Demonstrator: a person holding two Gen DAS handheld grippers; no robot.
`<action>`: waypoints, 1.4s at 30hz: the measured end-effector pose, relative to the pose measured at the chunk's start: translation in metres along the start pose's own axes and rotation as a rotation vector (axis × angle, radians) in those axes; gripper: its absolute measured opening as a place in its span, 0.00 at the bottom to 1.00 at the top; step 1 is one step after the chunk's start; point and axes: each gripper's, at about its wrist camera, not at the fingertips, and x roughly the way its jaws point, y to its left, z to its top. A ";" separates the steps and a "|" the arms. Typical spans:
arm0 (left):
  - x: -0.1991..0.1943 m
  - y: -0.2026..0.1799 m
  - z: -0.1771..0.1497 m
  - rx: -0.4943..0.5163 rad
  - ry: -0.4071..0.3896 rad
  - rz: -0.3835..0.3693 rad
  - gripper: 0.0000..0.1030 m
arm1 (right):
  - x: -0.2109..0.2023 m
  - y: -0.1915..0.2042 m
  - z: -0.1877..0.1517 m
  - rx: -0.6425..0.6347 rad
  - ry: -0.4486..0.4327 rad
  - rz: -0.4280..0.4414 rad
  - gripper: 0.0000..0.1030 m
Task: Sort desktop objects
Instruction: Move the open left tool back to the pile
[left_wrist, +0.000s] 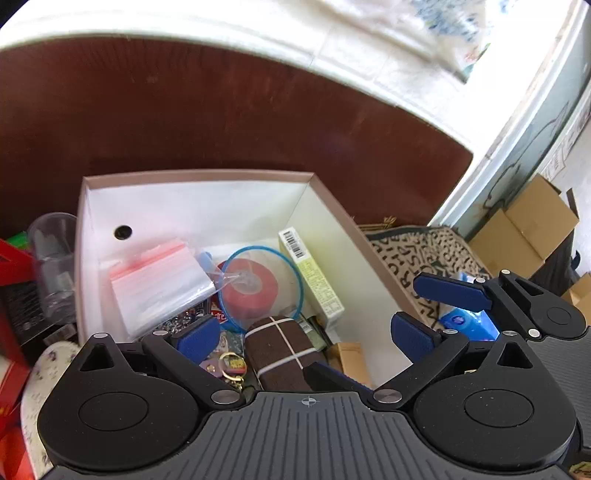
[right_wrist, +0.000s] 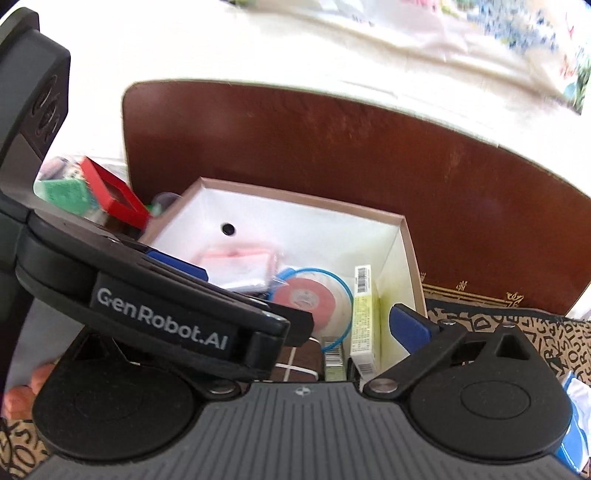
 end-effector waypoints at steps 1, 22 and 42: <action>-0.007 -0.003 -0.003 0.003 -0.009 0.001 1.00 | -0.001 0.005 0.007 -0.004 -0.011 0.004 0.99; -0.183 0.023 -0.156 -0.074 -0.234 0.173 1.00 | -0.113 0.171 -0.054 -0.095 -0.243 0.134 1.00; -0.225 0.154 -0.253 -0.270 -0.139 0.221 0.93 | -0.067 0.297 -0.116 -0.114 -0.082 0.213 1.00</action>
